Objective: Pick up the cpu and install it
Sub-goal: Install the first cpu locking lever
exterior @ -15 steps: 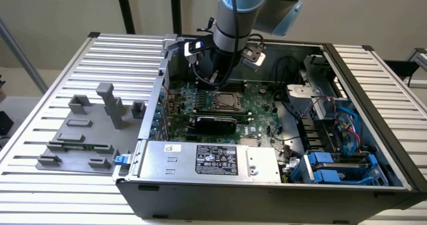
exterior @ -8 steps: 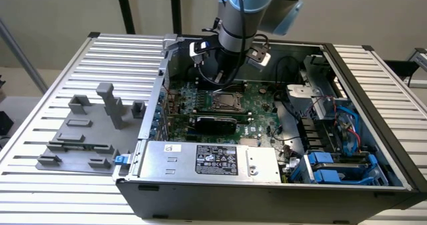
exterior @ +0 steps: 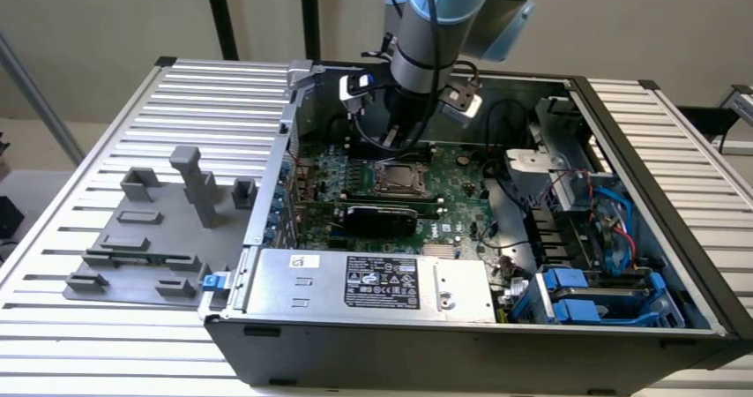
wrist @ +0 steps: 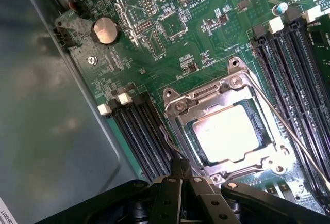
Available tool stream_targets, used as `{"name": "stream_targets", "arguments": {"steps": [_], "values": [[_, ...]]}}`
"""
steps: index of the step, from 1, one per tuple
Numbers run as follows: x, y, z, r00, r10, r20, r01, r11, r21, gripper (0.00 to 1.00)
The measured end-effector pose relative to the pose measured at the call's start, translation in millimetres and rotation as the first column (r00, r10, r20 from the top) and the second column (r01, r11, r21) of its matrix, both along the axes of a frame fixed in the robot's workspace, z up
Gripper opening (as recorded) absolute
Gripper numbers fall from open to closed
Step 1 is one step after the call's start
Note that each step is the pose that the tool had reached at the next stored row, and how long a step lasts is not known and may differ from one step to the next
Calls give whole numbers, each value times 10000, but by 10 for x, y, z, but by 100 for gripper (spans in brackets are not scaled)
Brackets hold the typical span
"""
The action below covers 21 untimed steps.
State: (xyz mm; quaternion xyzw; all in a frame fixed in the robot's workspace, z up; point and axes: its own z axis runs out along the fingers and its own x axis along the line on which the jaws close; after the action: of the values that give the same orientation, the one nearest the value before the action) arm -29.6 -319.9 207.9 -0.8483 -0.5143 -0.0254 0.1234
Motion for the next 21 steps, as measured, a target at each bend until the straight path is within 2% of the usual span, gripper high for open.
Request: {"name": "stream_targets", "arguments": {"steps": [21], "values": [[-71, 11, -8, 9998, -186, -19, 186, 9998, 1, 11]]}}
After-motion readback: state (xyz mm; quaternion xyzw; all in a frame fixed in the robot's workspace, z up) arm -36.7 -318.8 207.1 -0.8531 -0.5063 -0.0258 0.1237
